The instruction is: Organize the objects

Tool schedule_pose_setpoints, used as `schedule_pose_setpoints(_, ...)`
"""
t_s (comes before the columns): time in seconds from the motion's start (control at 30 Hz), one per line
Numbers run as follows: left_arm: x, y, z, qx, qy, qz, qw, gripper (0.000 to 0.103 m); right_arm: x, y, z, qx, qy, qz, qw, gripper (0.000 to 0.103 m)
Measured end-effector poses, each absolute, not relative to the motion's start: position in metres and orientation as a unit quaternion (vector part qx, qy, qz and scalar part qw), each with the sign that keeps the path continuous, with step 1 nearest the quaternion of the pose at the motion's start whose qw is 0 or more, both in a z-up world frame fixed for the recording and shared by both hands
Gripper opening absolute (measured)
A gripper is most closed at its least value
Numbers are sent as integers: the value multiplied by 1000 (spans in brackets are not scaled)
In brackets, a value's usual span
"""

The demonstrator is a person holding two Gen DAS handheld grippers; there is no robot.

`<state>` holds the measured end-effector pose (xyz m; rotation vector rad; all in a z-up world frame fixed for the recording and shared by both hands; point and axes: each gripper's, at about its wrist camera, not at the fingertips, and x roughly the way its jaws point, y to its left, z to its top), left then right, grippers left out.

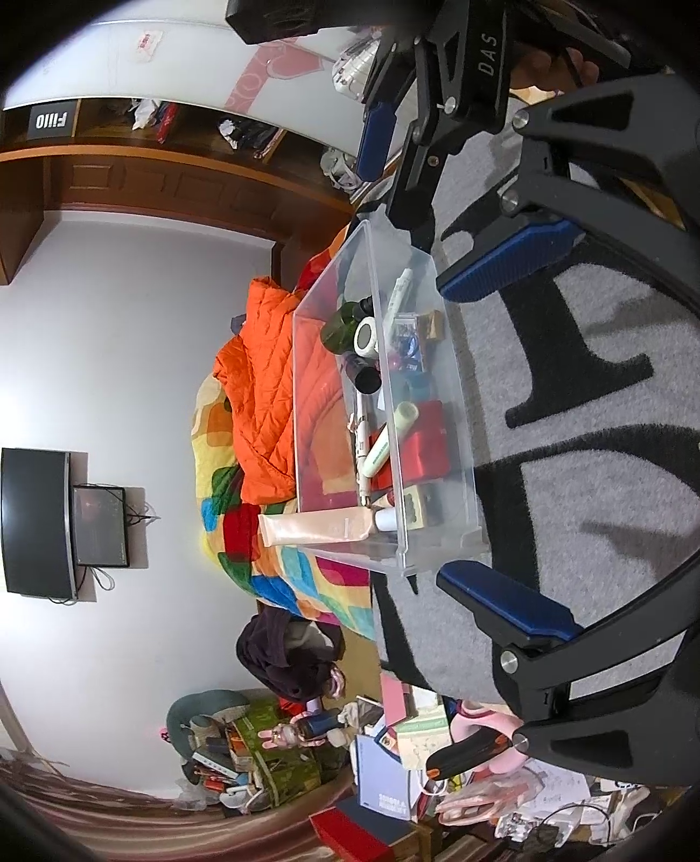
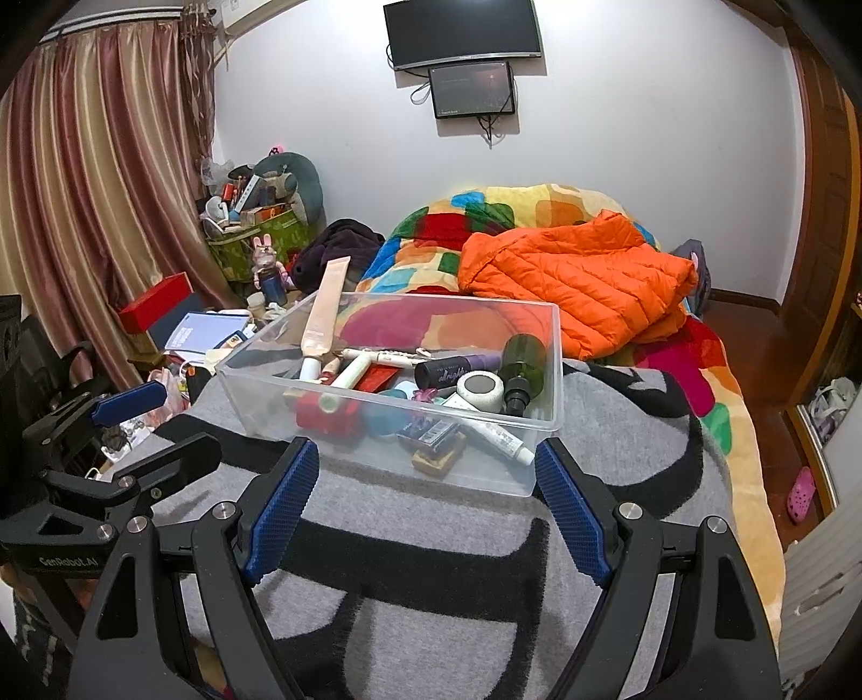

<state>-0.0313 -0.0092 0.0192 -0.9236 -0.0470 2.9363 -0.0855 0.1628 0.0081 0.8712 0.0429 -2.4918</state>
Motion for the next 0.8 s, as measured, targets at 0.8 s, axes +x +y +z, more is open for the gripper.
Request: schedule_pose_setpoints(0.8,-25,-9,20,-290,-23,956,44,99,-85,163,4,329,12,-911,249,80)
